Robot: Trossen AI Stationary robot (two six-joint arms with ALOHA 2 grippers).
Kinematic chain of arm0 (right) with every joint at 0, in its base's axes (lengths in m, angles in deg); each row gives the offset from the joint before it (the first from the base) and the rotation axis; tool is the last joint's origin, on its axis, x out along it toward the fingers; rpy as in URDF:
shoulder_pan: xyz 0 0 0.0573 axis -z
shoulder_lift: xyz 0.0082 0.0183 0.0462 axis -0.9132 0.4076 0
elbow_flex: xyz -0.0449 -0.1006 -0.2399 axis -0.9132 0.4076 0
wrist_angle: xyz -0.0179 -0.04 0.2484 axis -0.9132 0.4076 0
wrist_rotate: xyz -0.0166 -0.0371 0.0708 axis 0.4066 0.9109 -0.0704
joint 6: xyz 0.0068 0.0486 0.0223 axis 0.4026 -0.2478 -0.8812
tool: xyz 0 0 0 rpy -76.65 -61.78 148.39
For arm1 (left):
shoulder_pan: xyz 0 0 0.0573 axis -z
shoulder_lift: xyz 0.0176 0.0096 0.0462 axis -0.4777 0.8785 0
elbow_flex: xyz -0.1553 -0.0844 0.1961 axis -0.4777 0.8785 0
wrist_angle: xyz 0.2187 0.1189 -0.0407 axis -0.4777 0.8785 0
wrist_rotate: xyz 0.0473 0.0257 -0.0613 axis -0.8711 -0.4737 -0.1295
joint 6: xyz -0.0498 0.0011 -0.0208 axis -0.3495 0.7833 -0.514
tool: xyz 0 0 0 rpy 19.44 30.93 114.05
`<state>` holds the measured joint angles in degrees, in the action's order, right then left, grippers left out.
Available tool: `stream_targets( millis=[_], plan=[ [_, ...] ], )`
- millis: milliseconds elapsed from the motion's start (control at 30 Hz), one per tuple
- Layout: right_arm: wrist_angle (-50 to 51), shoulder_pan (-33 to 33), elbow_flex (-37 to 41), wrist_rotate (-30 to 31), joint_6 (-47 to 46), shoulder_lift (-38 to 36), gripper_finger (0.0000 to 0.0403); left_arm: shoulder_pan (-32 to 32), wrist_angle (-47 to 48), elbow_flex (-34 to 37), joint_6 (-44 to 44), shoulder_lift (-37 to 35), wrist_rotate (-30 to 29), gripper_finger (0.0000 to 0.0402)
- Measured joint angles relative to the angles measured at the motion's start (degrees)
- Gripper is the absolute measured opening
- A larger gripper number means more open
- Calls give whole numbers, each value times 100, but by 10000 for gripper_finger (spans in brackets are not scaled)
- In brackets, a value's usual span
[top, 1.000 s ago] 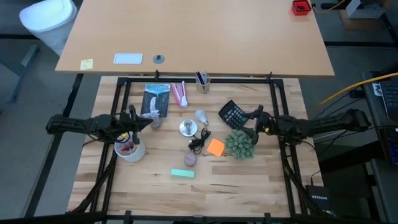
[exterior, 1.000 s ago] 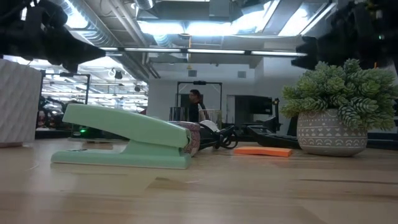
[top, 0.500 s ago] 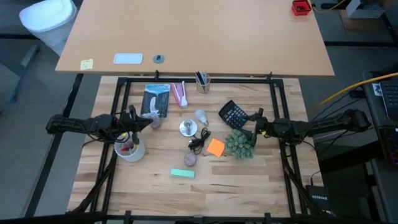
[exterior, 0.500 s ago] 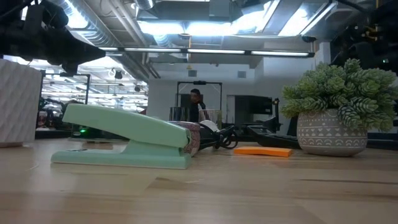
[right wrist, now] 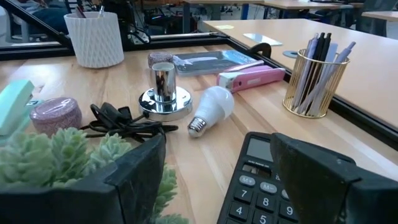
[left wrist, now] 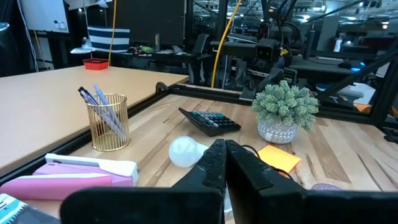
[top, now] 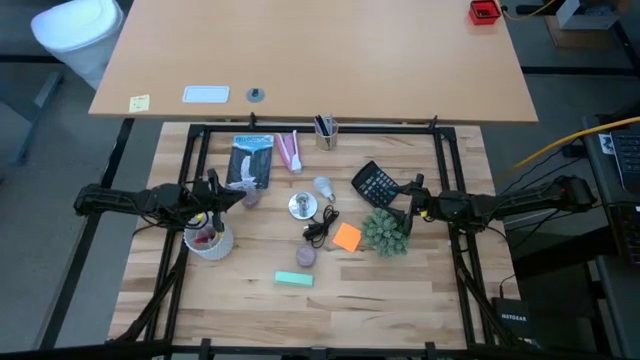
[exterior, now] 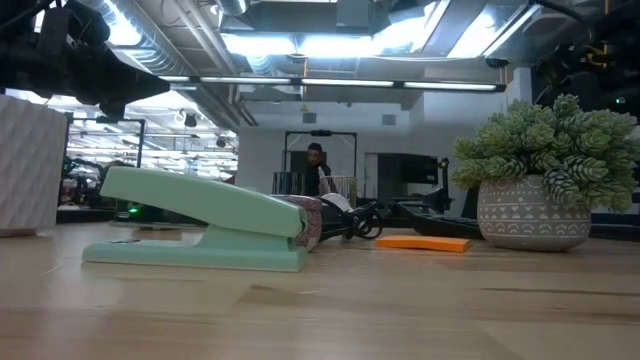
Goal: Screw lightbulb
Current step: Return to Home Position
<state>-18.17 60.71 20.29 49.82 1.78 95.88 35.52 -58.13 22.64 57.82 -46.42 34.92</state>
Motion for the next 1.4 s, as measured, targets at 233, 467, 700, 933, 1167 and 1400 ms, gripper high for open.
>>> stream_targets(
  millis=[233,467,700,933,1167,1400],
  plan=[
    [128,0,4,-2,-2,-200,296,0,2,0,0,0,2,0],
    [821,0,9,-2,-2,-1223,296,0,0,0,-2,0,2,0],
    [1222,0,13,-2,-2,-2126,296,0,2,0,0,0,2,0],
    [1201,0,15,-4,-4,-2596,296,0,1,0,0,0,2,0],
    [1213,0,15,-4,-2,-2632,296,-1,2,0,-2,1,2,0],
    [1340,0,17,384,87,-2642,296,-2,2,0,-2,2,2,0]
  ],
)
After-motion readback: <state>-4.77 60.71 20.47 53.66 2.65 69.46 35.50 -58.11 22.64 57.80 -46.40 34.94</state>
